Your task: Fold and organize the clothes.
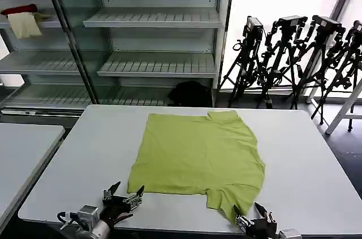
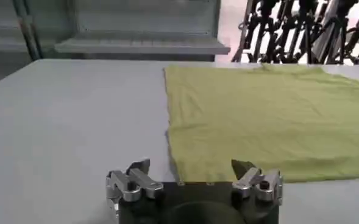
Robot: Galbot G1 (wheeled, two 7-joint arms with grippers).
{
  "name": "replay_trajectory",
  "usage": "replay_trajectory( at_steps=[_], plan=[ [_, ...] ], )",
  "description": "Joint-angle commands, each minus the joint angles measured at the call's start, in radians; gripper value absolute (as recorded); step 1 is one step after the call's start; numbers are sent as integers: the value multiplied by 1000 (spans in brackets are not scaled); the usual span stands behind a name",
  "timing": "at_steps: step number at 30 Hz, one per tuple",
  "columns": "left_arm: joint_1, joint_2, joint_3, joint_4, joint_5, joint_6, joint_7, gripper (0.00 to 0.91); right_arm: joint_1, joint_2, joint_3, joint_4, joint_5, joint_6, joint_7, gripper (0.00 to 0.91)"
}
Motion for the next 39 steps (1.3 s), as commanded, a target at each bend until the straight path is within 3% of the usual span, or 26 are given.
replay_trajectory(
  at_steps=[1,22,39],
  plan=[
    [5,-2,20,15,40,3,9,20,2,2,-13,-13,-14,-1,-1,0],
    [-24,-9,-1,-27,12,4,62,0,68,36,21,-1,20,0,6,0],
    [-264,-73,-13,82,-48,5,30,0,429,98,42,-148,2,-2,-42,0]
  ],
)
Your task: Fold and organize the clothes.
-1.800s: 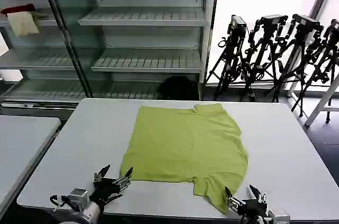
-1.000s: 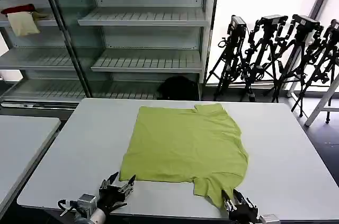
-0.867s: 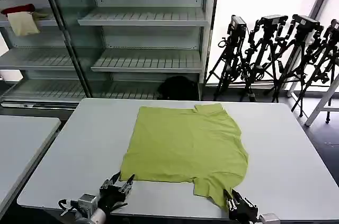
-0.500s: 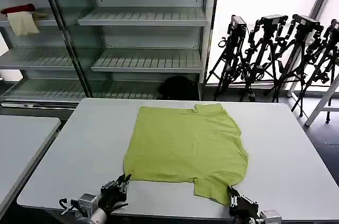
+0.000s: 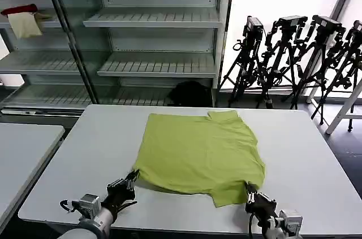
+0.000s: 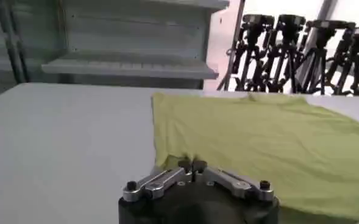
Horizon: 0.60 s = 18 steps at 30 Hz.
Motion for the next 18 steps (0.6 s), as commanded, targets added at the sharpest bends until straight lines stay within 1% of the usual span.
replay_trajectory(
  at_steps=[1,7,9,14,18],
  plan=[
    [-160,-27,10,85,-29,0,-37,0,195,18,4,-90,-9,0,-18,0],
    [-212,-35,43,144,-24,0,-73,0,291,25,-2,-170,-18,0,-25,0],
    [-224,-31,53,161,-16,1,-81,0,312,23,-3,-192,-25,0,-35,0],
    [-231,-29,68,192,-2,1,-76,10,337,30,-5,-255,-80,1,-93,0],
    [-235,-29,70,218,11,-1,-65,10,348,34,-9,-288,-87,2,-104,0]
  ],
)
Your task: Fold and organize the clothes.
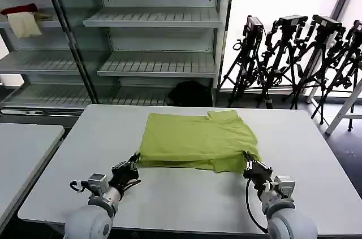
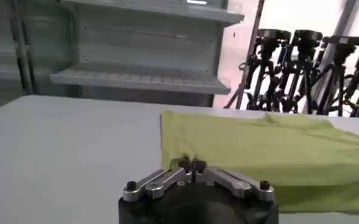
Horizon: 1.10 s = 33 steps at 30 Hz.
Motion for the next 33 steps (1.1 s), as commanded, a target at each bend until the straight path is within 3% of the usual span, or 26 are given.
replay_trajectory(
  at_steps=[1,10,11,12,13,24,33],
  plan=[
    [-60,-5,19,84,19,-2,-2,10,85,8,-1,-104,-40,1,-43,0],
    [-110,-10,29,117,72,-2,13,20,107,8,-2,-141,-48,1,-44,0],
    [-114,-8,33,123,78,-2,13,333,110,8,-3,-148,-52,2,-45,302],
    [-117,-8,35,128,85,-2,16,846,113,10,-4,-155,-54,2,-45,826],
    [-120,-8,38,132,91,-2,17,907,116,11,-3,-160,-56,2,-46,907],
    [-117,-27,17,108,130,-5,26,907,183,19,13,-237,-115,39,-24,907],
    [-33,-20,13,70,145,-2,25,907,-3,-48,61,-65,-69,2,-85,907]
  ],
)
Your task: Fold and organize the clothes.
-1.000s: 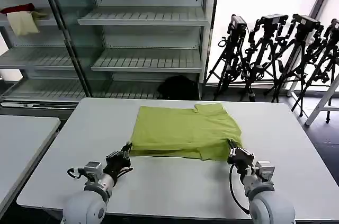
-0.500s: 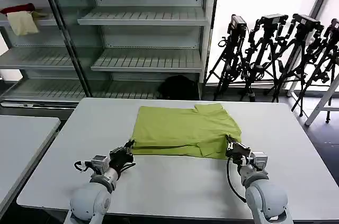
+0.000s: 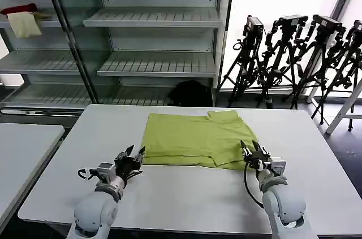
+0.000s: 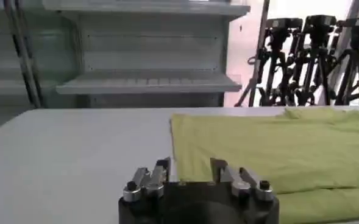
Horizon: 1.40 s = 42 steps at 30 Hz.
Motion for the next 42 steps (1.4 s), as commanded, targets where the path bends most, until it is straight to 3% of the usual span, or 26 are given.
replay_trajectory(
  at_steps=[1,11,13,15,16,17,18,22,27,29,31,32,42],
  plan=[
    [65,-2,1,-17,26,2,3,907,-127,-37,33,100,22,-12,-33,907],
    [77,-5,10,-3,24,3,-3,907,-204,-52,79,95,60,-11,-23,907],
    [74,-5,10,2,24,3,-3,907,-201,-50,80,83,58,-11,-20,867],
    [71,-5,11,7,24,2,-3,907,-199,-47,82,79,61,-11,-19,746],
    [70,-5,10,8,24,2,-3,907,-201,-46,83,81,62,-11,-19,574],
    [69,-5,9,10,24,2,-3,907,-204,-48,83,84,63,-11,-20,474],
    [68,-5,8,13,24,2,-3,907,-208,-49,82,85,63,-11,-21,191],
    [62,-4,7,23,7,4,-16,907,-209,-46,76,79,61,-11,-24,0],
    [68,2,13,35,5,4,-15,877,-212,-45,74,79,58,-11,-29,0],
    [69,4,20,38,9,4,-16,464,-209,-46,75,80,59,-11,-30,0],
    [66,5,24,41,9,4,-16,252,-206,-45,75,82,59,-12,-30,0],
    [64,5,26,42,8,4,-16,20,-205,-46,75,83,58,-11,-31,0],
    [43,3,42,48,1,4,-16,0,-195,-44,71,86,58,-12,-31,0]
  ],
)
